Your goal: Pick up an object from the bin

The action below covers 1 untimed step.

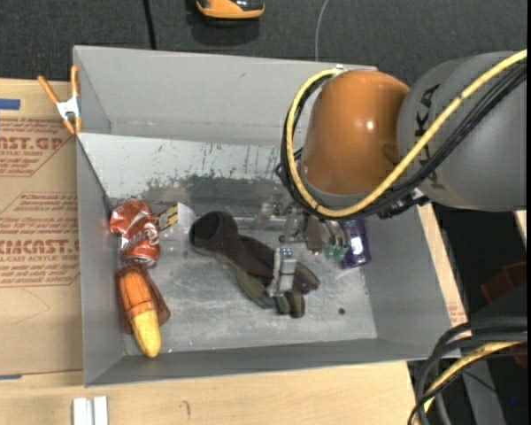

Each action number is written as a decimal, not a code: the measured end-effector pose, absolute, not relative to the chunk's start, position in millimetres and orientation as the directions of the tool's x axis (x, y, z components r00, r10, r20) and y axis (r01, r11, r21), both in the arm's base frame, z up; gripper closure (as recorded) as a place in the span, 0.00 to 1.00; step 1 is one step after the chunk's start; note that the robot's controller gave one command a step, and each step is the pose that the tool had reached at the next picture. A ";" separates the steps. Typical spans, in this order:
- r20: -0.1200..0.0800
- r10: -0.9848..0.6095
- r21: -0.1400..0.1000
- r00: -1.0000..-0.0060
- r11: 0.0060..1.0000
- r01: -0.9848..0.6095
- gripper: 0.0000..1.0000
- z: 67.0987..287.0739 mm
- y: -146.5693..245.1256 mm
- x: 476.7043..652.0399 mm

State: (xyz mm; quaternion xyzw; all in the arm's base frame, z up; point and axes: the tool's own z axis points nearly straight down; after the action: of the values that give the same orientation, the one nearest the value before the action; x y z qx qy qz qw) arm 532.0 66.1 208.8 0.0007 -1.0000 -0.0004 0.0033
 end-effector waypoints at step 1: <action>-0.001 -0.001 0.001 -1.000 1.000 -0.001 0.00 213.0 65.8 533.7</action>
Offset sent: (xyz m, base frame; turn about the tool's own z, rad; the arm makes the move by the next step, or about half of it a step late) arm 0.0085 -0.0341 -0.1272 0.2218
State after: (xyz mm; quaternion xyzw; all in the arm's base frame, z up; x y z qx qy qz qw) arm 533.7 65.8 213.0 0.0004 -1.0000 -0.0006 -0.0007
